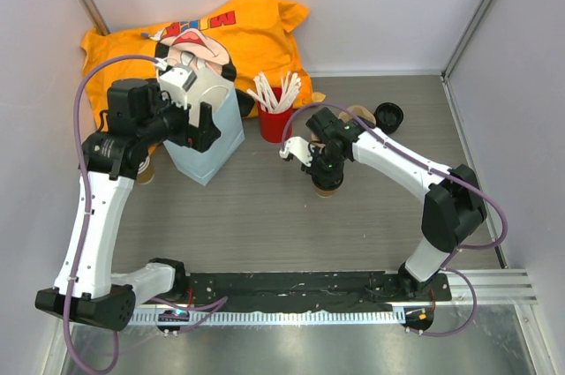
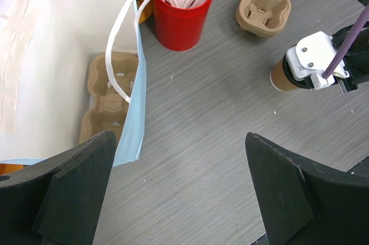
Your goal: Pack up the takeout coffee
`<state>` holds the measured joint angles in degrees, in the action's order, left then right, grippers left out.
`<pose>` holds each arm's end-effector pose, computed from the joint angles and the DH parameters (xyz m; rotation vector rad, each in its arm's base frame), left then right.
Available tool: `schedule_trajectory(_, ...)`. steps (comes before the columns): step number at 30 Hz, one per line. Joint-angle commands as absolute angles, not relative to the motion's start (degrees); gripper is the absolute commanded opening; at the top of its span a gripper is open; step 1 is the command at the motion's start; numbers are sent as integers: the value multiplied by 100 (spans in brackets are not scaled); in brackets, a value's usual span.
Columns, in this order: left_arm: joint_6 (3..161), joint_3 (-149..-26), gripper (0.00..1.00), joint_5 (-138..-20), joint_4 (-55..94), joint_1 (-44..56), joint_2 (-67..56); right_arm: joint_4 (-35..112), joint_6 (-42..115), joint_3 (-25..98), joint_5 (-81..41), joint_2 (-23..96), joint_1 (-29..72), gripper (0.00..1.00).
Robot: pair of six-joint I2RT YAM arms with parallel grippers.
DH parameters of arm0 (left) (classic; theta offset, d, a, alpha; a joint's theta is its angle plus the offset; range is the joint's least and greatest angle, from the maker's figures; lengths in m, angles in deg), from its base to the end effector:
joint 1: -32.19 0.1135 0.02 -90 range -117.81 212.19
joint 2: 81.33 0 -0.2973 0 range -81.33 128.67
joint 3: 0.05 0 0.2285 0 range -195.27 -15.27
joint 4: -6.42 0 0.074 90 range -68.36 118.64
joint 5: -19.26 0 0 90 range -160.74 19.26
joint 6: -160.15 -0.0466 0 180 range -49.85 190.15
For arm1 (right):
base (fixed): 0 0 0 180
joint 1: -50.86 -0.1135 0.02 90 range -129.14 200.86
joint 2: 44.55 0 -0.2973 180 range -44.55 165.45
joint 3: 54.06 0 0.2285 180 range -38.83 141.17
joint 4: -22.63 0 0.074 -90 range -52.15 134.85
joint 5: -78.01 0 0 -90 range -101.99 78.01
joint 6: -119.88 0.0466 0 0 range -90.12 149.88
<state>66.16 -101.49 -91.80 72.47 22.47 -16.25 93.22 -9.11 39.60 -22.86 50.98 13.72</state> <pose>0.1754 -0.0470 0.4604 0.4688 2.0277 -0.4442 0.2443 0.1961 0.2878 -1.7722 2.1958 0.2614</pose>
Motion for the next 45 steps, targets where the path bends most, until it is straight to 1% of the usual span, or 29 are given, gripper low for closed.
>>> schedule_trajectory(1,6690,-10149,99,-9315,7025,2296,-1743,9603,-976,4167,-2131,5143,1334,1)
schedule_trajectory(9,6681,-10193,100,-9298,7025,2305,-1734,9471,-941,4281,-1893,4959,1325,1)
schedule_trajectory(15,6427,-10483,100,-9166,7034,2314,-1629,9498,-888,4764,-1709,4660,1333,1)
schedule_trajectory(20,5962,-10712,100,-8613,6779,2305,-1445,9586,-853,5248,-1559,4353,1333,1)
schedule_trajectory(23,5794,-10677,100,-8489,6578,2305,-1295,9638,-844,5520,-1471,4142,1342,1)
schedule_trajectory(28,5381,-10290,100,-8752,6102,2305,-1190,9744,-853,6064,-1488,3877,1342,1)
schedule_trajectory(34,5082,-10193,100,-8796,5856,2314,-821,9814,-844,6645,-1752,3658,1404,1)
schedule_trajectory(38,5073,-10281,95,-8805,5812,2305,-531,9858,-792,6865,-1910,3587,1413,1)
schedule_trajectory(40,5064,-10308,89,-8823,5768,2305,-478,9867,-774,6927,-1981,3561,1421,1)
schedule_trajectory(41,5073,-10316,84,-8831,5768,2305,-451,9867,-757,6936,-1990,3552,1421,1)
schedule_trajectory(42,5073,-10342,71,-8849,5768,2305,-416,9867,-756,6936,-2016,3543,1421,1)
schedule_trajectory(44,5125,-10369,56,-8936,5820,2305,-398,9858,-748,6953,-2051,3517,1430,1)
schedule_trajectory(45,5134,-10413,41,-8980,5847,2314,-407,9867,-739,6980,-2069,3517,1421,1)
